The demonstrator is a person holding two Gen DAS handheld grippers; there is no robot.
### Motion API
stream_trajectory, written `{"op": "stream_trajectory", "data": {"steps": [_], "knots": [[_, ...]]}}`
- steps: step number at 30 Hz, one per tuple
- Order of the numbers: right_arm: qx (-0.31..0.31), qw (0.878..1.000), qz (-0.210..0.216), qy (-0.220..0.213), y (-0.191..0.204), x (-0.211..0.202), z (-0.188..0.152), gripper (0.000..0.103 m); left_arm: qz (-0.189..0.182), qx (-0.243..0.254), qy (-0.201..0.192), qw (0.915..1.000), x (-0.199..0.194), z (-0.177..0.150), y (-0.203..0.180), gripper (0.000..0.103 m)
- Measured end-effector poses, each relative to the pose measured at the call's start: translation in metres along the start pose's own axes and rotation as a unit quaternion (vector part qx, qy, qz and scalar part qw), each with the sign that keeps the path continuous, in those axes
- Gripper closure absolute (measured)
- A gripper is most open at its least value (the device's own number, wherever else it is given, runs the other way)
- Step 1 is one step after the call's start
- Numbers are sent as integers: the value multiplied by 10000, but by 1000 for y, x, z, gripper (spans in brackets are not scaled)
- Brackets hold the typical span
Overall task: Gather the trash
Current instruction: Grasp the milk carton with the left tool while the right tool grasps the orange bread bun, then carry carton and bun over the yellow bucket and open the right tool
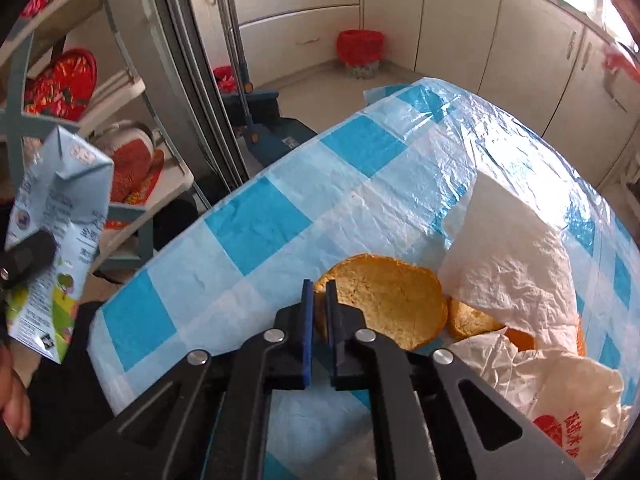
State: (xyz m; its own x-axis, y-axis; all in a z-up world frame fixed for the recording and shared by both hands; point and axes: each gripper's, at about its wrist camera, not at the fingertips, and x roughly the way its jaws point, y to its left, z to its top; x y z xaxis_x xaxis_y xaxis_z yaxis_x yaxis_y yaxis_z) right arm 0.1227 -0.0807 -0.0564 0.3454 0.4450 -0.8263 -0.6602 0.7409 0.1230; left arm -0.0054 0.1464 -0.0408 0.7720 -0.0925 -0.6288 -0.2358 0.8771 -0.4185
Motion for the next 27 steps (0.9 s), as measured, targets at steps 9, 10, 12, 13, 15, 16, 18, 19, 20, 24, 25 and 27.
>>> {"op": "stream_trajectory", "data": {"steps": [9, 10, 12, 13, 15, 16, 18, 19, 20, 24, 25, 27], "knots": [[1629, 9642, 1791, -1083, -26, -64, -32, 99, -9, 162, -17, 9999, -4, -2, -15, 74], [1782, 9573, 1946, -1179, -29, -70, -36, 99, -19, 187, -28, 9998, -5, -2, -16, 74], [2037, 9446, 2187, -1359, -35, -83, -46, 99, -38, 264, -53, 9996, -9, -3, -22, 74], [2142, 9390, 2283, -1423, -37, -87, -47, 99, -51, 294, -57, 9995, -11, -4, -25, 74], [2363, 9262, 2474, -1583, -42, -98, -52, 99, -102, 352, -61, 9993, -14, -5, -31, 74], [2458, 9200, 2545, -1686, -44, -107, -59, 99, -139, 391, -68, 9991, -16, -6, -35, 74], [2603, 9105, 2618, -1862, -51, -122, -68, 99, -244, 485, -83, 9985, -20, -7, -45, 74], [2657, 9073, 2615, -1947, -54, -131, -74, 99, -304, 537, -86, 9981, -22, -8, -51, 74], [2715, 9037, 2607, -2042, -58, -142, -82, 99, -380, 602, -90, 9974, -24, -9, -58, 74], [2925, 8925, 2461, -2394, -74, -181, -111, 99, -715, 856, -46, 9938, -31, -17, -91, 74], [2981, 8904, 2380, -2484, -80, -192, -120, 99, -805, 929, -29, 9924, -32, -19, -101, 74], [3111, 8866, 2180, -2640, -92, -212, -139, 99, -1005, 1090, 19, 9889, -33, -26, -124, 74]]}}
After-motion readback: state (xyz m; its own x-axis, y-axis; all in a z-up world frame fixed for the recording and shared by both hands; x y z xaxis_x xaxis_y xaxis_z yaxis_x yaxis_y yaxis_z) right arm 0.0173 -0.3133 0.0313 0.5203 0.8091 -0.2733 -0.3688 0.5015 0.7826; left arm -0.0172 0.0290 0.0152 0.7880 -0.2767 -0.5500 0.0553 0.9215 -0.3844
